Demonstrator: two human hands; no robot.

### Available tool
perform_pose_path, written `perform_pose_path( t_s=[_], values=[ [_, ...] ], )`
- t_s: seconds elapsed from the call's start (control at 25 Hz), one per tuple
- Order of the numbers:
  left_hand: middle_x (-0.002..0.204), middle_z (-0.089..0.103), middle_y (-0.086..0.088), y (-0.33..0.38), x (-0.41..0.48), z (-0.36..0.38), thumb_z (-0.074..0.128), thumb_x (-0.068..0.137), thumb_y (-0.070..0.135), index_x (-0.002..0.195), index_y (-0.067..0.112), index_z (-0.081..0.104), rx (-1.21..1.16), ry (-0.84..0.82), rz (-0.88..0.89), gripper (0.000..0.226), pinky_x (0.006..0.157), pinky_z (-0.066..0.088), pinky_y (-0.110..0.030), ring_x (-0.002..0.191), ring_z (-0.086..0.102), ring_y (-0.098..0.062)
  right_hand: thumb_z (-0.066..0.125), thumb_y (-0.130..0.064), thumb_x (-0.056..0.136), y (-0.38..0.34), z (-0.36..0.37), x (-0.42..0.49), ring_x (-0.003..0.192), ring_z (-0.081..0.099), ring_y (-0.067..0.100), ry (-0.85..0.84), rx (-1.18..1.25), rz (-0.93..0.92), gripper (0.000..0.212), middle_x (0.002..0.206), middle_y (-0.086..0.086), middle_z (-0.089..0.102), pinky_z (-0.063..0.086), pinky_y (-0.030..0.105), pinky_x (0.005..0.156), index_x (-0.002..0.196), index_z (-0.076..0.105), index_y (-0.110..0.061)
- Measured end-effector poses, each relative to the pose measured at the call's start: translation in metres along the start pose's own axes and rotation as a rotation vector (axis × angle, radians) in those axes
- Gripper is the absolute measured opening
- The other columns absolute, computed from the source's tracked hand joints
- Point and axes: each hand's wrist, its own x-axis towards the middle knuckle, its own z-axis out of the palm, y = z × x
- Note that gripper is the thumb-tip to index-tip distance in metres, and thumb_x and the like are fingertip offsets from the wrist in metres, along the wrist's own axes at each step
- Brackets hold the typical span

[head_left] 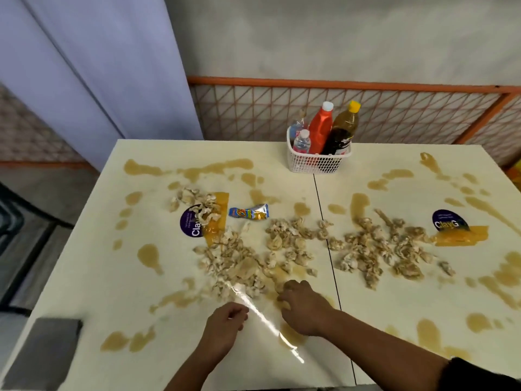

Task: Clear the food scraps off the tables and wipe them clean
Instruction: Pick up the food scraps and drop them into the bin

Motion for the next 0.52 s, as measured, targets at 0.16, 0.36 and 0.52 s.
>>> perform_pose_path(
  t_s=[0.16,0.36,0.52],
  values=[
    [0.084,0.075,0.005,-0.011,0.005,-0.026,0.064,0.093,0.018,0.087,0.024,0.074,-0.002,0.039,0.018,0.014,0.061,0.046,-0.013,0.074,0.069,-0.014,0.048,-0.032,0.094,-0.012,0.005,0.022,0.131,0.034,0.031,-0.062,-0.206,0.124,0.048,0.145,0.005,0.034,0.042,0.048,0.1,0.142,0.045,-0.036],
    [0.085,0.075,0.004,-0.019,0.011,-0.052,0.065,0.092,0.016,0.087,0.025,0.074,-0.013,0.084,0.039,0.014,0.064,0.048,-0.016,0.074,0.069,-0.014,0.048,-0.028,0.093,-0.011,0.011,0.035,0.126,0.041,0.03,-0.015,-0.18,0.213,0.046,0.137,0.006,0.041,0.043,0.047,0.099,0.139,0.046,-0.028],
    [0.086,0.074,0.002,-0.023,0.016,-0.066,0.065,0.092,0.015,0.087,0.024,0.074,-0.015,0.109,0.055,0.014,0.064,0.047,-0.016,0.075,0.069,-0.014,0.052,-0.029,0.093,-0.002,0.009,0.042,0.108,0.056,0.026,0.142,0.075,0.266,0.025,0.115,0.005,0.053,0.051,0.039,0.089,0.116,0.056,-0.021]
  ],
)
